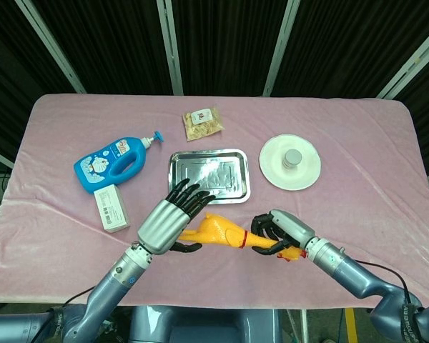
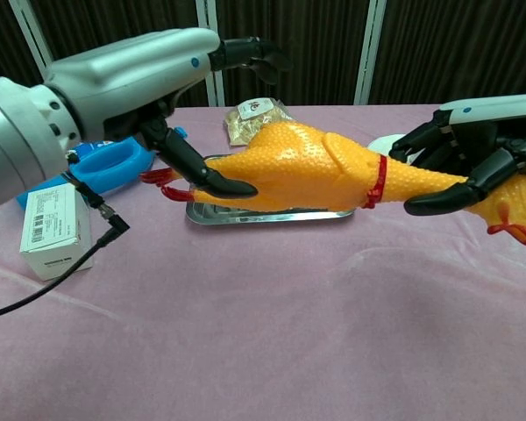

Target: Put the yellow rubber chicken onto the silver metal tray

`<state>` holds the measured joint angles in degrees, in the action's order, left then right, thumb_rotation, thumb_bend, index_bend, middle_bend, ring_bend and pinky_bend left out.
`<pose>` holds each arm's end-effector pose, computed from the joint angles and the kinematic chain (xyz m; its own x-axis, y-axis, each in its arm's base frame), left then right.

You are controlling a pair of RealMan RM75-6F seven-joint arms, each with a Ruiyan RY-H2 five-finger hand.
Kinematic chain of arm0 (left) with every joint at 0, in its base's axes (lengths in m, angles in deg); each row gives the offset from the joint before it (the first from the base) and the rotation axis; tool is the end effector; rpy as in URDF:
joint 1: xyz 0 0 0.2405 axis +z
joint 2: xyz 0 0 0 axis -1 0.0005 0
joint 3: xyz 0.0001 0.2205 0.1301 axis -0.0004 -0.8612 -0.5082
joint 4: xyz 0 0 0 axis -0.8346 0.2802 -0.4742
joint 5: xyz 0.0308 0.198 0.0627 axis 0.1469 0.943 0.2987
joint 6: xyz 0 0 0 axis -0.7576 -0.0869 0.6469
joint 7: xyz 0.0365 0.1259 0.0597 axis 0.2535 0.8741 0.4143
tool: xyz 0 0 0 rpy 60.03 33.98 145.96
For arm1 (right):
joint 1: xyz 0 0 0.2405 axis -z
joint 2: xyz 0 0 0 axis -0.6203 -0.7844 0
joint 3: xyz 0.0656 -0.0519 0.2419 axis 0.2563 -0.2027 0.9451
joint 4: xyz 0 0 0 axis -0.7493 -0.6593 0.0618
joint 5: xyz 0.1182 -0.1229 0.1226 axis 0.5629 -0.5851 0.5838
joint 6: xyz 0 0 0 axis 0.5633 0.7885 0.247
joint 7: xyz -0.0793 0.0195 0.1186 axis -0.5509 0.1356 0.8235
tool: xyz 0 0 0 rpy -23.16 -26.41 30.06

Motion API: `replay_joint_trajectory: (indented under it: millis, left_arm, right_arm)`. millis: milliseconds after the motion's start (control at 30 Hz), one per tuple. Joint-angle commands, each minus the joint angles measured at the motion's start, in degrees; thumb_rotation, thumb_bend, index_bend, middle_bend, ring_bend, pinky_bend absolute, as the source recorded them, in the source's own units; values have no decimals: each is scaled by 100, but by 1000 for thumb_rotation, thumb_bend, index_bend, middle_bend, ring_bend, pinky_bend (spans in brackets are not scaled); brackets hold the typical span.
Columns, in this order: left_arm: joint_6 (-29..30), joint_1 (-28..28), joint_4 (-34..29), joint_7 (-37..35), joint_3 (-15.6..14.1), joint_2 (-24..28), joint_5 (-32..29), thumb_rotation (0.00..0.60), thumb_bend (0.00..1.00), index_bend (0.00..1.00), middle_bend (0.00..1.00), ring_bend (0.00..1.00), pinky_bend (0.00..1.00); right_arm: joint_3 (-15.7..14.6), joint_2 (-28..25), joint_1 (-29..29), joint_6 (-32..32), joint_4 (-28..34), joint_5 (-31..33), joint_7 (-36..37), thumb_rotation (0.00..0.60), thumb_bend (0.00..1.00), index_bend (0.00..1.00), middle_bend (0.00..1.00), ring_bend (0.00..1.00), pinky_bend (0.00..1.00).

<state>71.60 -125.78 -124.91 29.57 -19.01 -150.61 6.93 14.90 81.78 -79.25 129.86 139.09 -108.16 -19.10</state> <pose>-0.0364 0.2581 0.0063 0.3370 0.0770 0.9383 0.7478 -0.6274 -0.2171 -0.1495 -0.2920 0.0637 -0.1650 -0.7068 0.6879 -0.9222 -0.1367 -0.3617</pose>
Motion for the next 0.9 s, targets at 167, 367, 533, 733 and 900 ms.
replay_joint_trajectory:
  millis: [167, 367, 533, 733, 900]
  left_arm:
    - [-139, -276, 115, 108, -3, -335, -351, 600, 40, 143, 163, 94, 108]
    - [-25, -401, 167, 117, 2, -541, -357, 600, 279, 293, 351, 275, 335]
    - [141, -461, 262, 94, -18, -669, -215, 600, 467, 470, 552, 460, 533]
    - [385, -457, 422, -264, -39, -771, 67, 600, 591, 663, 747, 641, 703]
    - [493, -461, 557, -534, -49, -808, 177, 600, 600, 697, 781, 681, 739]
  right_arm:
    - [71, 13, -45, -27, 116, 130, -127, 600, 461, 1000, 796, 810, 972]
    - [108, 29, -72, -65, 164, 218, -207, 600, 463, 1000, 796, 810, 972]
    - [110, 19, -81, -96, 194, 226, -190, 600, 463, 1000, 796, 810, 972]
    - [107, 13, -83, -135, 168, 251, -150, 600, 462, 1000, 796, 810, 976]
    - [111, 43, -96, -171, 127, 260, -105, 600, 462, 1000, 796, 810, 976]
